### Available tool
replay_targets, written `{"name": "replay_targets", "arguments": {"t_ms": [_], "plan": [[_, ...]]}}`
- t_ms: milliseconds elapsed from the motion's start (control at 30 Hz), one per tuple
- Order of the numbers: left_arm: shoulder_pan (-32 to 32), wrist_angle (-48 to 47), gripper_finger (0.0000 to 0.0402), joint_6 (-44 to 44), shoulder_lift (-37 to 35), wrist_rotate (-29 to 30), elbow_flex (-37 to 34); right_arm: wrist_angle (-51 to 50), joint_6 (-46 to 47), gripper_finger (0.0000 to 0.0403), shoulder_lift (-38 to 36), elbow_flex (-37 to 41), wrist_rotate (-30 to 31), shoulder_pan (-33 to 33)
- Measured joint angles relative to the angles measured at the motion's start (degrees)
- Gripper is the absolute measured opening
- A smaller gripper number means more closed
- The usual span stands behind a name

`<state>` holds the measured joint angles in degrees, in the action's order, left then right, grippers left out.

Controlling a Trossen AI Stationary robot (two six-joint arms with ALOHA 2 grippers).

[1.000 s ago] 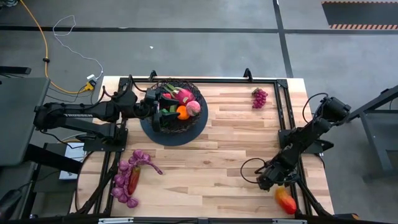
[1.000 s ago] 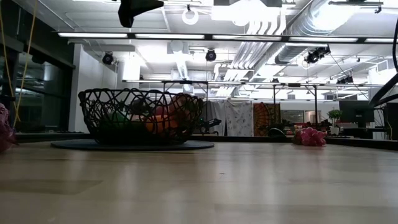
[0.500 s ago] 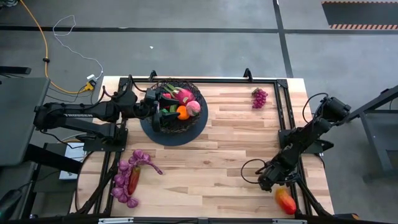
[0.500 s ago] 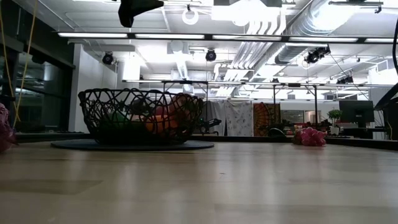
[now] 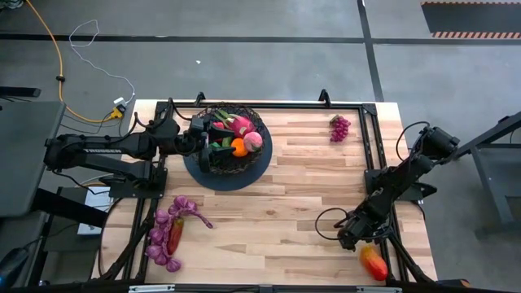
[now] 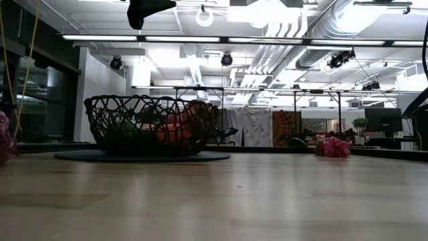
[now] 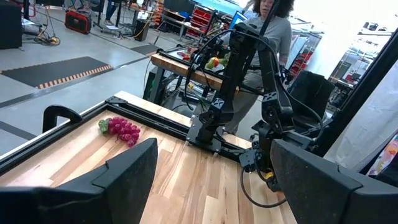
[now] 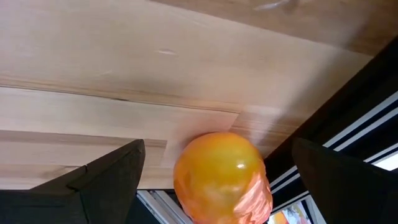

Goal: Build produce basket
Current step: Put the orange mango into the black wire basket

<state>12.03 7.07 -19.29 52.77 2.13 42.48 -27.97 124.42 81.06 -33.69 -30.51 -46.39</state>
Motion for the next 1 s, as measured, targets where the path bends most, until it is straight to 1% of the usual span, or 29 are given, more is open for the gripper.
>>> {"name": "replay_targets", "arguments": {"t_ms": [300,1000], "plan": [[0.00,0.00,0.0303,0.00,0.00,0.00,0.00,0.08,-2.36,0.0397,0.00,0.00,-0.06,0.00],[0.00,0.00,0.0303,-0.02,0.00,0.00,0.00,2.60,-3.43,0.0397,-0.02,-0.04,0.07,0.00]]}}
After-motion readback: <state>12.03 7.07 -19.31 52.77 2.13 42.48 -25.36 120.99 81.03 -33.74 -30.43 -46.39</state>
